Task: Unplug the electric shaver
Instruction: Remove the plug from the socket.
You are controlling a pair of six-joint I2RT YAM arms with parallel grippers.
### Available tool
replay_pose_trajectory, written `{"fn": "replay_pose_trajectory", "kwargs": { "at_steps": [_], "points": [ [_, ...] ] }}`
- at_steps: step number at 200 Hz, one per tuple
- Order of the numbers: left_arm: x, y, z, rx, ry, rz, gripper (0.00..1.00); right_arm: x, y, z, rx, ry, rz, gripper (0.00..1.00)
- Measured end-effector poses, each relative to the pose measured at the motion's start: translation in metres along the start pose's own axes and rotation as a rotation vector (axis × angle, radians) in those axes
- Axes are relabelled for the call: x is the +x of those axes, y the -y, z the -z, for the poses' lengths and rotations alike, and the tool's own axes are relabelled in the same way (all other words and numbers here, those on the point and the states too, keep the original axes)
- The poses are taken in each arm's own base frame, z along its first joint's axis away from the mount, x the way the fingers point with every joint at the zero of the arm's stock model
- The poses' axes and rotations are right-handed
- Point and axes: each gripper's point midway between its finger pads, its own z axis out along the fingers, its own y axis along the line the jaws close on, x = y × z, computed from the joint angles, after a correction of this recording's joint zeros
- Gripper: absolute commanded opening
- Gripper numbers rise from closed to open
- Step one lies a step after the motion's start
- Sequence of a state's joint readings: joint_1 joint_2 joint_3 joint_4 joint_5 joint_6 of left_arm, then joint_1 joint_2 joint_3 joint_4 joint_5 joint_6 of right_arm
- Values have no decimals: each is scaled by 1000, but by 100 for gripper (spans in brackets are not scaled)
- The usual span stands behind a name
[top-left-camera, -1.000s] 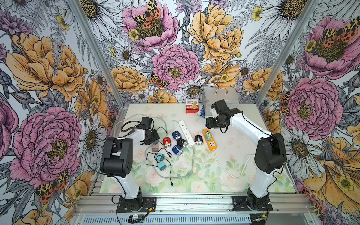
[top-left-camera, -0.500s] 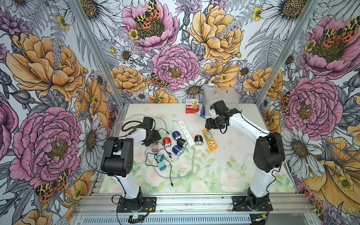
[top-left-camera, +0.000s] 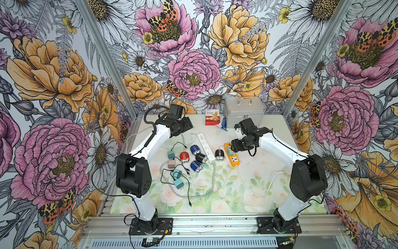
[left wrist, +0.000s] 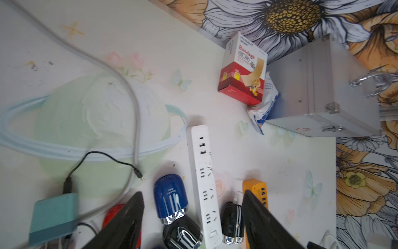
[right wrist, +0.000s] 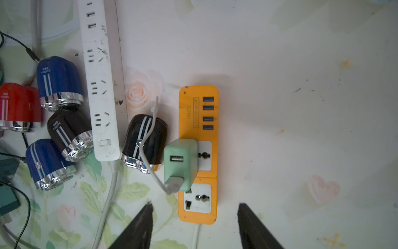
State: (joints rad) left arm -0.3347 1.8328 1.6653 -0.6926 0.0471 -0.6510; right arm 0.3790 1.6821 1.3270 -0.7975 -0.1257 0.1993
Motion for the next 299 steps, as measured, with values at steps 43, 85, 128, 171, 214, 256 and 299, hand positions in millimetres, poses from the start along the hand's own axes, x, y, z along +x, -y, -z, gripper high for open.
{"fn": "replay_pose_trajectory", "kwargs": {
  "at_steps": [43,85,128,171,214,256,299],
  "points": [
    [33,38,-78,24,-150,63,70,19,-12,-13,-16,-1,37,60],
    [64,50,-113,9,-250,159,65,6,-16,-23,-21,44,60,53],
    [62,78,-106,64,-257,227,65,3,-14,-46,-16,19,69,41],
    [70,91,-110,72,-278,251,62,2,-15,-50,-18,19,90,25],
    [98,94,-126,43,-341,237,62,0,-25,-52,-21,29,137,20],
    [116,96,-127,30,-383,228,62,0,-28,-53,-10,31,156,20],
    [133,96,-136,20,-429,238,62,0,-28,-53,19,35,169,21]
  ]
}}
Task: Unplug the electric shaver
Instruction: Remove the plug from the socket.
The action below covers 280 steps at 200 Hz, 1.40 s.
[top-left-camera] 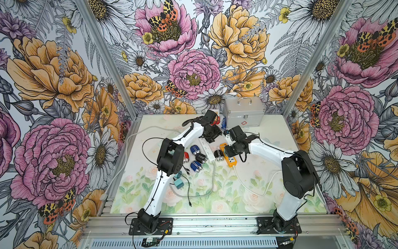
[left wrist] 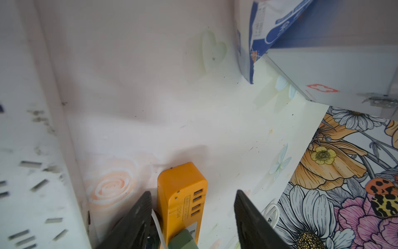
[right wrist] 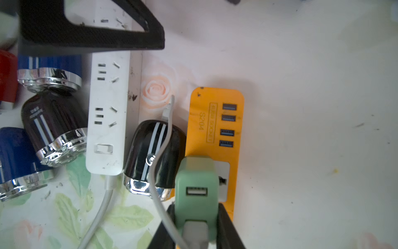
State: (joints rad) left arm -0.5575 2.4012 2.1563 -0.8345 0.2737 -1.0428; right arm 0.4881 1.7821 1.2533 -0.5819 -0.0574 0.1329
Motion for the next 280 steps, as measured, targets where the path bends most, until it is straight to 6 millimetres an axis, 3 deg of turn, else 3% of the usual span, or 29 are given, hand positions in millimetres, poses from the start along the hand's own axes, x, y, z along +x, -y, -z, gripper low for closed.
{"fn": "replay_pose_trajectory", "kwargs": {
  "at_steps": [82,133,171,220,280],
  "points": [
    [25,-5,-20,-17,-81,-6,52,-2,1,-1,38,9,-1,24],
    [36,-25,-32,-62,-117,5,49,-6,2,-4,44,33,-22,23],
    [40,-21,-33,-52,-123,-4,46,-7,2,-6,46,47,-31,23],
    [44,-18,-35,-39,-128,-10,36,-8,2,-5,45,56,-36,12],
    [45,-17,-35,-28,-130,-11,32,-7,2,-1,44,63,-44,7]
  ]
}}
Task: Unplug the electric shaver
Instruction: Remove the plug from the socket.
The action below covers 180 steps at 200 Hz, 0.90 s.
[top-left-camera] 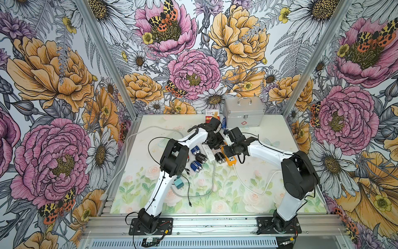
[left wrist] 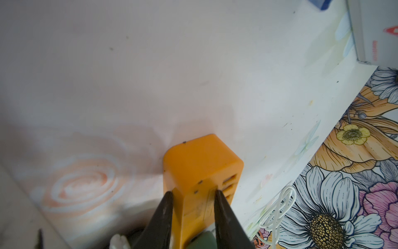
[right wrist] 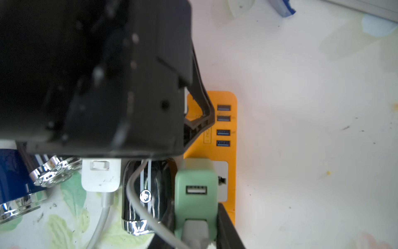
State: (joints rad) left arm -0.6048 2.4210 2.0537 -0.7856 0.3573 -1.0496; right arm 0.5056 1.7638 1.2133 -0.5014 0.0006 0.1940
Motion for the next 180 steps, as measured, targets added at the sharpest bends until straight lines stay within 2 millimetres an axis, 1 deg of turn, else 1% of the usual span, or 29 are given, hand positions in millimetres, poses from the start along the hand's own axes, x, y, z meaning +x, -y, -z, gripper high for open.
{"fn": "replay_pose_trajectory", "kwargs": {
  "at_steps": [24,60,106,127,145,163,180],
  "points": [
    [1,1,0,3,-6,3,30,-1,1,6,5,7,-4,6],
    [2,0,0,5,-10,11,29,-15,-1,28,-1,69,-7,5],
    [2,0,0,4,-11,11,29,-16,-1,29,-2,72,-7,5],
    [2,1,0,4,-9,9,32,-15,-1,33,-3,73,-7,5],
    [1,1,1,1,-3,-2,36,-14,-1,42,-8,80,-6,5],
    [-1,0,3,-11,10,-10,40,-10,-2,50,-17,82,-3,5],
    [-4,-2,4,-25,27,-23,45,-4,-3,54,-27,70,-3,5]
  ]
}}
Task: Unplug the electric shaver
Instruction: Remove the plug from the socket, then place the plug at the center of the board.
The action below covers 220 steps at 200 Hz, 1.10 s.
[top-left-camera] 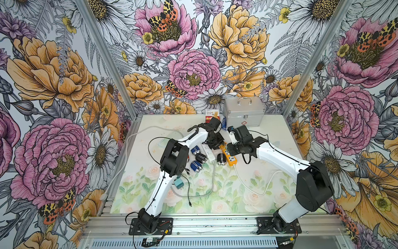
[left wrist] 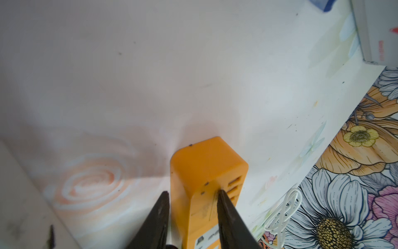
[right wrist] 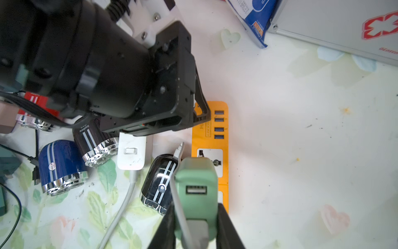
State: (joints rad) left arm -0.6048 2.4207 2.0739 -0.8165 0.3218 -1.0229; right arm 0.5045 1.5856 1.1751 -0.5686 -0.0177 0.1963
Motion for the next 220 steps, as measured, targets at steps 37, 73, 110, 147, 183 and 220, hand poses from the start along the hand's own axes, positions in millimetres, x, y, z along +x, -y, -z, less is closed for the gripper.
{"fn": "replay_pose_trajectory", "kwargs": {
  "at_steps": [37,73,110,147,183,220],
  "points": [
    [-7,-1,4,-21,42,-52,53,25,-2,1,-20,-67,1,6],
    [-14,6,27,-22,113,-121,61,53,-6,-1,-52,-152,-17,6],
    [-16,25,70,15,192,-245,62,85,-10,10,-78,-201,-90,7],
    [-5,17,95,-21,225,-430,61,118,-20,13,-128,-276,-170,8],
    [24,-3,98,-72,176,-650,59,147,-29,15,-149,-340,-217,8],
    [66,-16,85,-97,81,-873,60,160,-31,20,-167,-351,-271,10]
  ]
}}
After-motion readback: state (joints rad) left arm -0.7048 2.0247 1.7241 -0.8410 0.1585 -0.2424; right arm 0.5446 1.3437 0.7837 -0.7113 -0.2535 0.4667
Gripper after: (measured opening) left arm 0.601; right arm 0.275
